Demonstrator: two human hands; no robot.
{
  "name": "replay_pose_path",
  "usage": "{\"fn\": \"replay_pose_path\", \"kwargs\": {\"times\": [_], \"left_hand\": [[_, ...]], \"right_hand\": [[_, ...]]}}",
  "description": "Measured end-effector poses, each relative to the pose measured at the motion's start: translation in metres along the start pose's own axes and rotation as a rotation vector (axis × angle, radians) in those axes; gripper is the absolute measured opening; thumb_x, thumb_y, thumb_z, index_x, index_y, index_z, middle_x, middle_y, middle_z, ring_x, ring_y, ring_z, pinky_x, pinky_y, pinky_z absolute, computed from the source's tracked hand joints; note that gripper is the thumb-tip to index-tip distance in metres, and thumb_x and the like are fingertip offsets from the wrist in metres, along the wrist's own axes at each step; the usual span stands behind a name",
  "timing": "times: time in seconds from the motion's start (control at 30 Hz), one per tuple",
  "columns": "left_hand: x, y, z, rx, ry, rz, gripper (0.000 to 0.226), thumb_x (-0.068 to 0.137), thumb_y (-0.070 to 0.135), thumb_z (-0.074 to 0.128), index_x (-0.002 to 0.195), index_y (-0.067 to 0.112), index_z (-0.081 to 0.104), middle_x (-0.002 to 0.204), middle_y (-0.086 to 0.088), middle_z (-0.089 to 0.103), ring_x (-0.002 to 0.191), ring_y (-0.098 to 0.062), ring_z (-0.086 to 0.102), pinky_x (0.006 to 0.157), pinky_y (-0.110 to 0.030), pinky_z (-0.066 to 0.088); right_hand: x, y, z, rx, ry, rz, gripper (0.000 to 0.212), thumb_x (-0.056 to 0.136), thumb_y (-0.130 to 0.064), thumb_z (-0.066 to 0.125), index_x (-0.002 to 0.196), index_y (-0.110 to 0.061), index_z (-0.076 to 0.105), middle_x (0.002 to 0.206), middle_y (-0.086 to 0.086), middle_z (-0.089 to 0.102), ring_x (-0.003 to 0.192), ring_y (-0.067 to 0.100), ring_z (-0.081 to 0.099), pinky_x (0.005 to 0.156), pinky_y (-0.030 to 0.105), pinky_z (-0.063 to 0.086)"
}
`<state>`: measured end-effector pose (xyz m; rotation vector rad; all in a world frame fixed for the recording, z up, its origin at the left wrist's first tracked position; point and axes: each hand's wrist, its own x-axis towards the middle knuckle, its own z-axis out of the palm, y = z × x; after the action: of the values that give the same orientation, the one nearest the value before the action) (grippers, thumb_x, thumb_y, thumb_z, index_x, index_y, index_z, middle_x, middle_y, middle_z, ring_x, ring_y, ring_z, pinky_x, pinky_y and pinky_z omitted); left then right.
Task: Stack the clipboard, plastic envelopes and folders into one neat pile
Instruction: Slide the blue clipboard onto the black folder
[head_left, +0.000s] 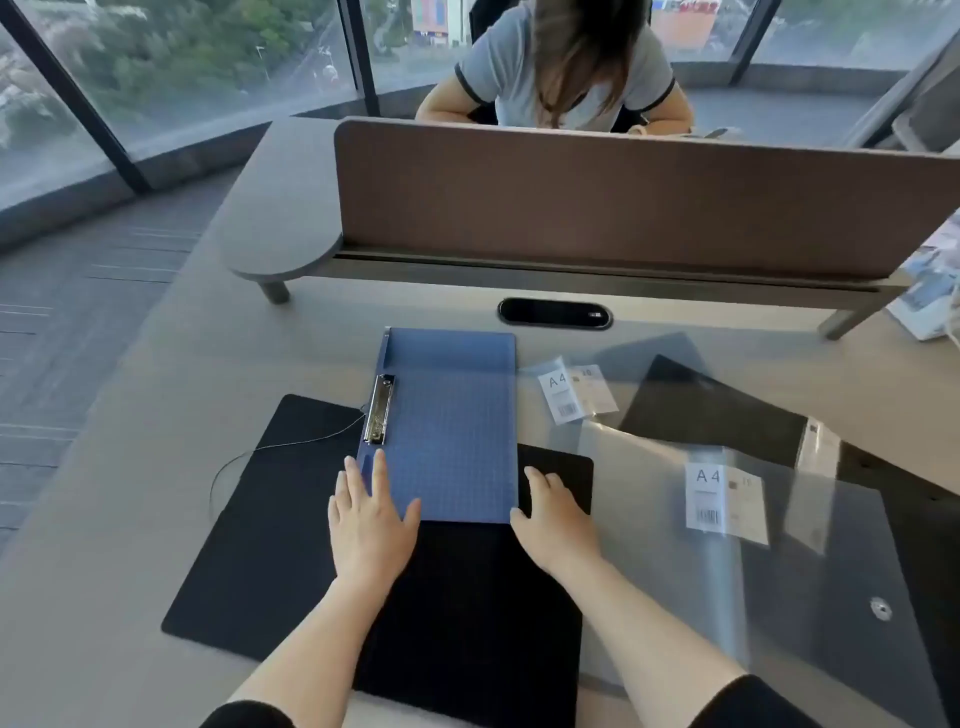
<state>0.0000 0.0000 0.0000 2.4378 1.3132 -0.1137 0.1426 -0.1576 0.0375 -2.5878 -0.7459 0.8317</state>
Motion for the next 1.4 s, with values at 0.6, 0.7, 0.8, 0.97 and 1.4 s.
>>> {"fn": "replay_pose_path", "kwargs": {"times": [0.6, 0.7, 0.8, 0.97, 1.4], "left_hand": [[0.025, -0.013, -0.007, -0.441, -0.006, -0.28, 0.071, 0.091, 0.041, 0.063, 0.147, 0.009, 0.036, 0.137, -0.017, 0.046, 0.126, -0.034, 0.045, 0.102, -0.049, 0.044], [0.017, -0.015, -0.009, -0.432, 0.003, -0.277, 0.062, 0.089, 0.047, 0.062, 0.137, 0.01, 0.048, 0.127, -0.011, 0.054, 0.114, -0.029, 0.055, 0.093, -0.045, 0.049], [0.001, -0.02, -0.007, -0.379, 0.019, -0.262, 0.054, 0.089, 0.051, 0.061, 0.124, 0.011, 0.055, 0.115, -0.003, 0.059, 0.105, -0.024, 0.059, 0.084, -0.04, 0.049], [-0.029, -0.028, 0.004, -0.309, -0.009, -0.258, 0.039, 0.087, 0.056, 0.057, 0.089, 0.017, 0.052, 0.087, 0.004, 0.056, 0.078, -0.021, 0.059, 0.071, -0.044, 0.054], [-0.062, -0.026, 0.004, -0.121, -0.017, -0.21, 0.046, 0.087, 0.055, 0.06, 0.068, 0.017, 0.042, 0.071, 0.002, 0.054, 0.06, -0.015, 0.051, 0.052, -0.029, 0.034]], "right_hand": [[0.028, -0.004, 0.02, 0.397, 0.008, 0.34, 0.027, 0.09, -0.039, 0.064, 0.086, -0.017, 0.049, 0.085, -0.002, 0.058, 0.07, 0.009, 0.055, 0.058, 0.022, 0.042], [0.019, 0.003, 0.014, 0.355, -0.036, 0.315, 0.032, 0.088, -0.04, 0.066, 0.077, -0.019, 0.044, 0.08, -0.003, 0.056, 0.069, 0.01, 0.054, 0.057, 0.023, 0.039], [0.006, 0.012, 0.006, 0.285, -0.109, 0.285, 0.034, 0.086, -0.04, 0.067, 0.074, -0.02, 0.043, 0.078, -0.003, 0.055, 0.068, 0.01, 0.054, 0.058, 0.023, 0.039], [-0.018, 0.028, 0.002, 0.136, -0.209, 0.257, 0.034, 0.085, -0.043, 0.067, 0.073, -0.021, 0.044, 0.073, -0.005, 0.052, 0.063, 0.009, 0.05, 0.055, 0.022, 0.037], [-0.044, 0.05, 0.017, -0.148, -0.247, 0.183, 0.026, 0.086, -0.049, 0.06, 0.081, -0.025, 0.052, 0.078, -0.007, 0.057, 0.067, 0.011, 0.055, 0.053, 0.023, 0.039]]}}
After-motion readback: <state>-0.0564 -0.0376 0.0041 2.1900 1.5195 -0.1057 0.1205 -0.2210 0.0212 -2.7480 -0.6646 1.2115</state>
